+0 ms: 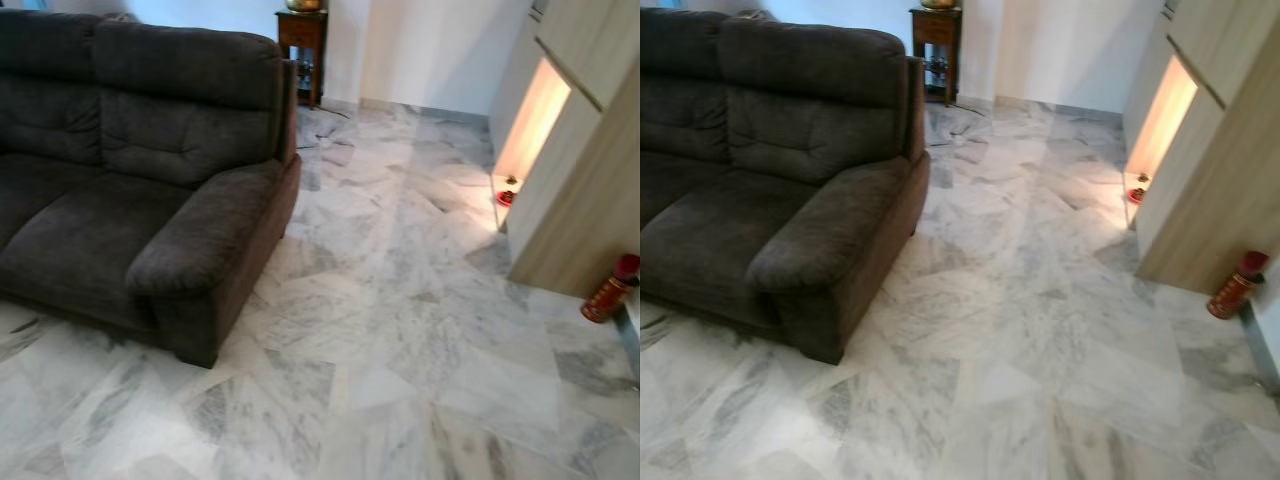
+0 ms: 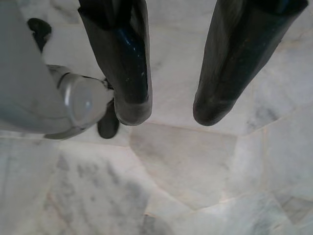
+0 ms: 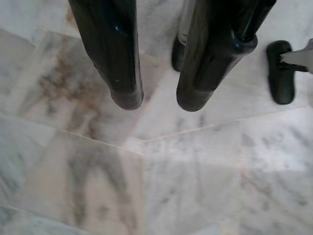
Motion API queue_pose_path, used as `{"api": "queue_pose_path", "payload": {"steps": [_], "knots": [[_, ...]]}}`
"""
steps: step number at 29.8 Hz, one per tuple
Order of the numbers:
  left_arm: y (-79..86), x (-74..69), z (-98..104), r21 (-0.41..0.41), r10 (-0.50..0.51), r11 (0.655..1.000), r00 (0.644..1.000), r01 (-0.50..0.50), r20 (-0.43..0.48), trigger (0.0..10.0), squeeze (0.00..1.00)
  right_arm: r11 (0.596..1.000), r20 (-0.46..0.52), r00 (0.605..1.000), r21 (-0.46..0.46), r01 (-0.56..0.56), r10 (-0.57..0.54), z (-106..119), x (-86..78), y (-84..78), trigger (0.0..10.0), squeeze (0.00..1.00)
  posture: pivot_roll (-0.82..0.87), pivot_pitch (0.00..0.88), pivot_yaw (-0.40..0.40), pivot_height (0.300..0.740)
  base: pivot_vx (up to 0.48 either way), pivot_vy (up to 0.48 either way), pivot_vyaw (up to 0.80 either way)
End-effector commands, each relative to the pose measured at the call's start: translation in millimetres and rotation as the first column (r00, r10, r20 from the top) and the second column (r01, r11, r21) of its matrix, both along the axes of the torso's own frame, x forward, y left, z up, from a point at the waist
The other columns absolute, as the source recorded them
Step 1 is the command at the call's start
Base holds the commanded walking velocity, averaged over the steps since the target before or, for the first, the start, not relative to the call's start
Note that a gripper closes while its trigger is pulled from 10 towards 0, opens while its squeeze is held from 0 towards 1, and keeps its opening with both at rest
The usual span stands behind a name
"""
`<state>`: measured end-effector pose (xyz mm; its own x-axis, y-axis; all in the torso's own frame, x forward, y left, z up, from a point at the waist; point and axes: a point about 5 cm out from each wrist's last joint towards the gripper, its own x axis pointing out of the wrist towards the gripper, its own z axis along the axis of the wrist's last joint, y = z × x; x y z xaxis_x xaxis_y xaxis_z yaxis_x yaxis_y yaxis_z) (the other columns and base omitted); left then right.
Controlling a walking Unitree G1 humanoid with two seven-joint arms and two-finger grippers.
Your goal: Move the pillow to the sofa from floor
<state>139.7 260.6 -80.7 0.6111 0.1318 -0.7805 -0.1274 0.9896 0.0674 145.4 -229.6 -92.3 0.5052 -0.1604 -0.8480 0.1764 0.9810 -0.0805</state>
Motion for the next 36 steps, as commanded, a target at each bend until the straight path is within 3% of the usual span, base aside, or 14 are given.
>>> {"api": "queue_pose_path", "payload": {"steps": [1,11,36], "knots": [[-21.0,15.5,-4.4,0.019,-0.057,0.998,0.994,0.059,-0.098,10.0,0.0,0.987,0.093,0.994,0.154,0.036,-0.051,8.5,37.1,37.0,10.0,0.0,0.18,0.052,-0.028,0.74,0.0,0.48,0.0],[-22.0,14.8,-4.9,0.013,-0.06,0.998,0.993,0.062,-0.1,10.0,0.0,0.988,0.089,0.994,0.145,0.055,-0.069,9.0,37.9,34.9,10.0,0.0,0.18,0.052,-0.026,0.74,0.0,0.48,-0.56],[-20.8,12.4,-5.5,0.011,-0.065,0.998,0.992,0.066,-0.107,10.0,0.0,0.988,0.091,0.994,0.147,0.042,-0.056,8.5,37.5,37.1,10.0,0.0,0.18,0.058,-0.021,0.74,0.0,0.48,0.0]]}}
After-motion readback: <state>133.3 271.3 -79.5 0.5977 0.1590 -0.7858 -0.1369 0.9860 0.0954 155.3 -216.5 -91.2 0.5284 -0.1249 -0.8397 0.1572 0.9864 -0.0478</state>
